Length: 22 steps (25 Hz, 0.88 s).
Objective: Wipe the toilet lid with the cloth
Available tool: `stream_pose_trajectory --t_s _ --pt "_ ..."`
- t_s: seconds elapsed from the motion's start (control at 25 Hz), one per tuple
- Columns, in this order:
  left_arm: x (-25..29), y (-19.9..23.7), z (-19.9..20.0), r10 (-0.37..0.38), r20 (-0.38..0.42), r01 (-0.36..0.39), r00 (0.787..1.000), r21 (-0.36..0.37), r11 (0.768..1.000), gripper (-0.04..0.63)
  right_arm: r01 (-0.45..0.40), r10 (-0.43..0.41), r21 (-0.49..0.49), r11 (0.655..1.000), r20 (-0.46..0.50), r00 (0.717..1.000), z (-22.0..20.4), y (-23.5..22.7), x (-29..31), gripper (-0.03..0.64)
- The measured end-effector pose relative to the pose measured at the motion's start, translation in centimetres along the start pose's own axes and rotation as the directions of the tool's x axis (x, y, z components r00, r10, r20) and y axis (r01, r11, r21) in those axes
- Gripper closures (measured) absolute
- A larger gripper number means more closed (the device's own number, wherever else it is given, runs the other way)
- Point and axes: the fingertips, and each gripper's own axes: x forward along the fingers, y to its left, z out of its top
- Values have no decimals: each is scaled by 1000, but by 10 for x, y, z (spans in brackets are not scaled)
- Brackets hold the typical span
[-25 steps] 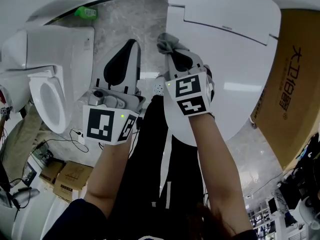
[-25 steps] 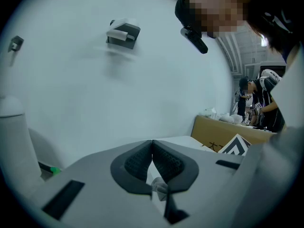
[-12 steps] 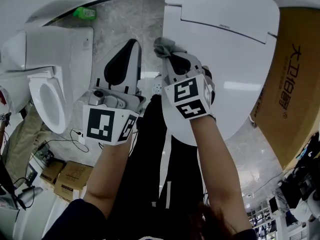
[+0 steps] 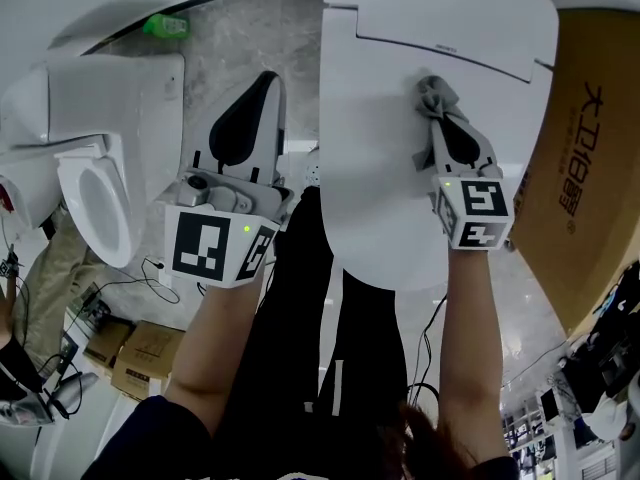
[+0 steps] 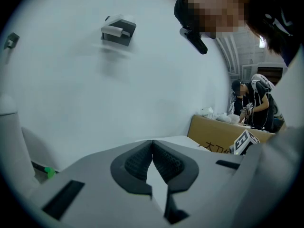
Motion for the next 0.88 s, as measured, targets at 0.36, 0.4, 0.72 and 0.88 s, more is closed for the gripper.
stream_pose_trajectory --t_s 0.36,0.4,0.72,0.88 --pt "4 -8 0 -14 -3 14 1000 4 1000 575 252 -252 228 940 -33 967 -43 -145 -64 583" --pt "4 -9 0 -15 -3 15 1000 4 1000 575 273 -272 237 933 -37 962 -47 -154 -68 583" --pt "4 -9 0 -10 0 10 1000 -1 1000 575 332 -336 313 890 -42 941 -59 -163 -81 583" --pt "4 -8 0 -7 3 7 1000 -3 1000 575 293 -295 280 914 -38 955 -51 -137 -70 583"
